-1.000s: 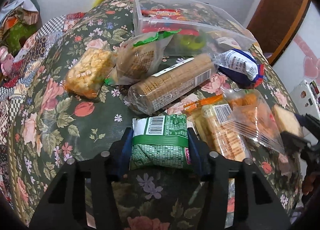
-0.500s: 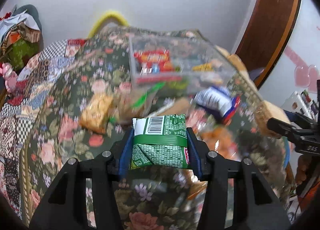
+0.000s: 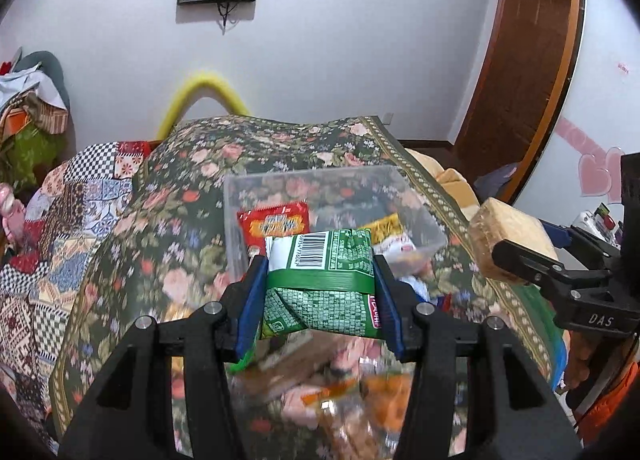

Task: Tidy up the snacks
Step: 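Place the green pack and cracker slab into the clear box, open both grippers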

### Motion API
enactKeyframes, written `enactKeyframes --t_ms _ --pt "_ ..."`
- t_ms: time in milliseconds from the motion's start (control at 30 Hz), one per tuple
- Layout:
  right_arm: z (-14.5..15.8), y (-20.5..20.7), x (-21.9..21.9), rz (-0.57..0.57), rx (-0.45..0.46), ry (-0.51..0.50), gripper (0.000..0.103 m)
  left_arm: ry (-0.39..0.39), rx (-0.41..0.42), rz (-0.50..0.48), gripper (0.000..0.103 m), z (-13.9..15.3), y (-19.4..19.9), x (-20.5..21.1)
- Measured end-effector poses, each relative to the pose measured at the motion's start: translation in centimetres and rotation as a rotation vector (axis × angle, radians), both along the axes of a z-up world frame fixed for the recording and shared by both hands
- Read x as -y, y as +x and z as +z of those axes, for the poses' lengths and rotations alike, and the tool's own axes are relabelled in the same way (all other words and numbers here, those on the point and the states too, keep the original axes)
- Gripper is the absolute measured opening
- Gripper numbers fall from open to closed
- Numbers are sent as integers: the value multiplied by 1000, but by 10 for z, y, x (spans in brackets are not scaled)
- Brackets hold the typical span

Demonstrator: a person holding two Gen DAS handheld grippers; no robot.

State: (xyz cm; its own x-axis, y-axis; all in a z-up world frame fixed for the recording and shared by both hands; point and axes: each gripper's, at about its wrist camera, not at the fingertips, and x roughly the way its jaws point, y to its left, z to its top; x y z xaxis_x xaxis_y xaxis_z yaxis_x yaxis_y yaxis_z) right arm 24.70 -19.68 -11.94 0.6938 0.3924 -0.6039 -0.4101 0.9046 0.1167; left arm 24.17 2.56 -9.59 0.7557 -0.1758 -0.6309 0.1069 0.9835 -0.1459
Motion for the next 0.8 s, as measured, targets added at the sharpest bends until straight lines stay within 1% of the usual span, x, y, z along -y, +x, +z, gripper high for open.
enactKeyframes --t_ms 133,300,500,633,800 --pt "5 18 -9 7 12 11 87 12 -6 0 51 1 23 3" --pt "-1 44 -21 13 3 1 87 -1 -54 6 51 -12 59 -2" --pt "-25 82 -38 28 -78 -5 87 -12 -140 3 52 -39 95 -9" --pt "-45 104 -50 35 -145 -29 87 -11 -204 -6 52 -59 115 -13" --pt "-63 121 -56 46 -211 -45 87 -4 -239 -1 53 -73 126 -15"
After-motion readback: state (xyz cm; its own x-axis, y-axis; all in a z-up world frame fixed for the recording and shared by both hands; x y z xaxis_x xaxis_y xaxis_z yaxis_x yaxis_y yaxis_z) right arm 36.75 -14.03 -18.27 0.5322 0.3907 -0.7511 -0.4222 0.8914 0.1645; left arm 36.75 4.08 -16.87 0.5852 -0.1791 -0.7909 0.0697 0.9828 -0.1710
